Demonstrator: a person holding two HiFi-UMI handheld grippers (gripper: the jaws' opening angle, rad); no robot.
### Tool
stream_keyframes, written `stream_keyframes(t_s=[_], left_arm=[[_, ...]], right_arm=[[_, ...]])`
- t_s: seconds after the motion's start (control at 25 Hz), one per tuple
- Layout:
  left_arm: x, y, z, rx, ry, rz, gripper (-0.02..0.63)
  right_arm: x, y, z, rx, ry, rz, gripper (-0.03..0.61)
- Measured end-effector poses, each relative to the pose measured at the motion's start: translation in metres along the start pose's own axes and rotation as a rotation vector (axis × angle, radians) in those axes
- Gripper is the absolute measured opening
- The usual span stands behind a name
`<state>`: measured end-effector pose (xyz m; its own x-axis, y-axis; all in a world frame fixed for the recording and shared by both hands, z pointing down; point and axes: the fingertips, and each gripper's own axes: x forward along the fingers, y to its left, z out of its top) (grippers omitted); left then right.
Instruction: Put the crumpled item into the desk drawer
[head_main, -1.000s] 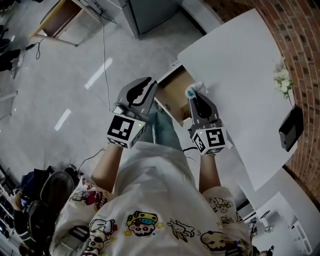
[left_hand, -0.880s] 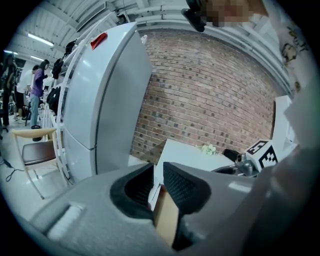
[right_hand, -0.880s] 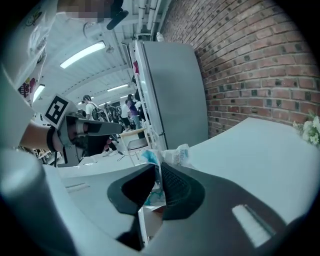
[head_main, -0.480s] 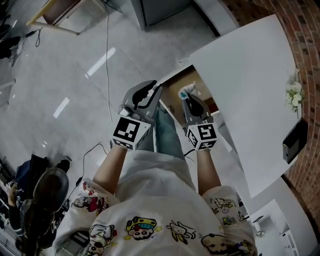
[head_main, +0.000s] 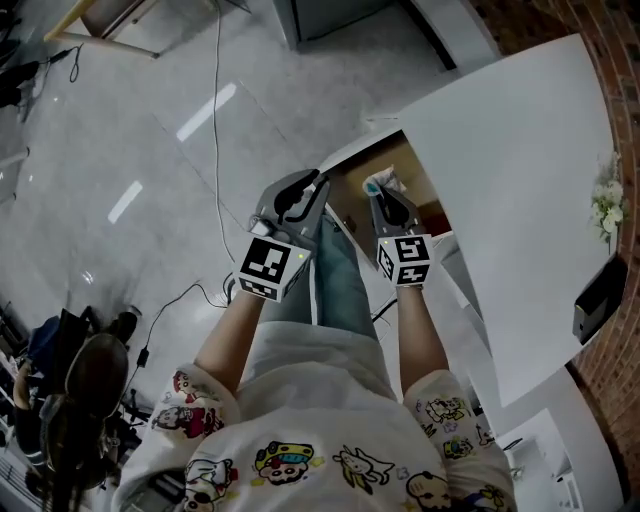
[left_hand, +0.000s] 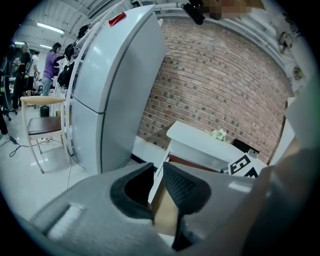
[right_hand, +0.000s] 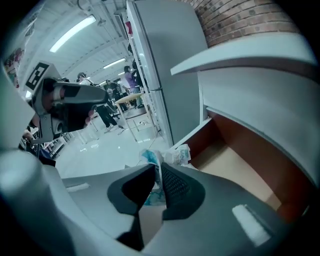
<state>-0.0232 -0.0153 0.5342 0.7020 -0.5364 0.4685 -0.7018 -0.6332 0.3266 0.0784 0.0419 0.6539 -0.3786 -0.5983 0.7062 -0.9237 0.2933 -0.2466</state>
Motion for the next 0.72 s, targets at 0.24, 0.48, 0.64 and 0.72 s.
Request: stream_keyframes(t_s=[0.24, 0.48, 0.64, 0.72], left_arm=[[0.016, 0.007, -0.029, -0.014, 0.029, 0.011, 0.052], [0.029, 0.008, -0.051, -0.019, 0.058, 0.008, 0.052], [0.031, 0.012, -0.064, -0.031, 0.072, 0.012, 0.052], [0.032, 0.013, -0.068, -0.036, 0.077, 0.014, 0.052]], right_arm=[[0.027, -0.014, -0.037, 0.008, 0.083, 0.006, 0.051], [0.047, -0.019, -0.067, -0.011, 0.168, 0.024, 0.052], [0.057, -0.016, -0.082, -0.034, 0.216, 0.032, 0.052], [0.060, -0.016, -0.086, -0.039, 0.230, 0.031, 0.052]])
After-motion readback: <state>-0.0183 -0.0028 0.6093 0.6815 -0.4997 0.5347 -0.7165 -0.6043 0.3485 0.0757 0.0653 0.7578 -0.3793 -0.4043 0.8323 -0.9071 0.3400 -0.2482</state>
